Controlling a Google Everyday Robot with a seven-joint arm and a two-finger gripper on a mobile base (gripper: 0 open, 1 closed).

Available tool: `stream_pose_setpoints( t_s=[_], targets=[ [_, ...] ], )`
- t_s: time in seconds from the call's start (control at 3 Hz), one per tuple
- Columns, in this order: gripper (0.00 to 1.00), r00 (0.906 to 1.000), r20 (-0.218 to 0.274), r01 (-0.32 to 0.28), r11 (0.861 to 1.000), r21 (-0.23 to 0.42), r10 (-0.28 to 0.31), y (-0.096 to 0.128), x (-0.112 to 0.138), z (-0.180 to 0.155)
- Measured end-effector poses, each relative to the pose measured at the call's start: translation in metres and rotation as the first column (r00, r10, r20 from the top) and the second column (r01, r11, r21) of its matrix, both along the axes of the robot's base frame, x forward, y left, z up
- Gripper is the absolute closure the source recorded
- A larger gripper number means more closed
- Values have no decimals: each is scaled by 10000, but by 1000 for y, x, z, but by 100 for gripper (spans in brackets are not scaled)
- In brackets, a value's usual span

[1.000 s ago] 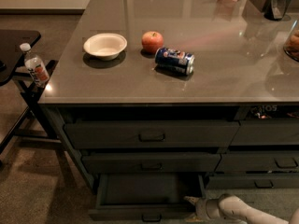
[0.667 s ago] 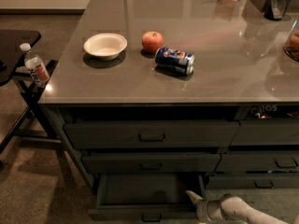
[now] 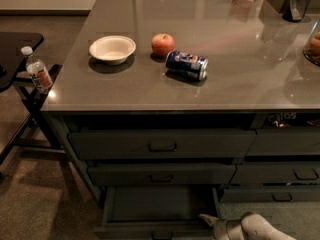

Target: Open bottom drawer

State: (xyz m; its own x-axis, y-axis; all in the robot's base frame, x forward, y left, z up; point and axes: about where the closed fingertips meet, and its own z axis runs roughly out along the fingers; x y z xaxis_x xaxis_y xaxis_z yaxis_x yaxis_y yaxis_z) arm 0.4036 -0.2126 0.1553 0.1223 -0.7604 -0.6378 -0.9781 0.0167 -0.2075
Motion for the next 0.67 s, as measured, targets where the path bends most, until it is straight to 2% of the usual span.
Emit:
stream_pose_setpoints(
  t_s=[0.67],
  targets=[
    [88,10000,-10,-14,10000,5,14,0,-1,10]
  ],
)
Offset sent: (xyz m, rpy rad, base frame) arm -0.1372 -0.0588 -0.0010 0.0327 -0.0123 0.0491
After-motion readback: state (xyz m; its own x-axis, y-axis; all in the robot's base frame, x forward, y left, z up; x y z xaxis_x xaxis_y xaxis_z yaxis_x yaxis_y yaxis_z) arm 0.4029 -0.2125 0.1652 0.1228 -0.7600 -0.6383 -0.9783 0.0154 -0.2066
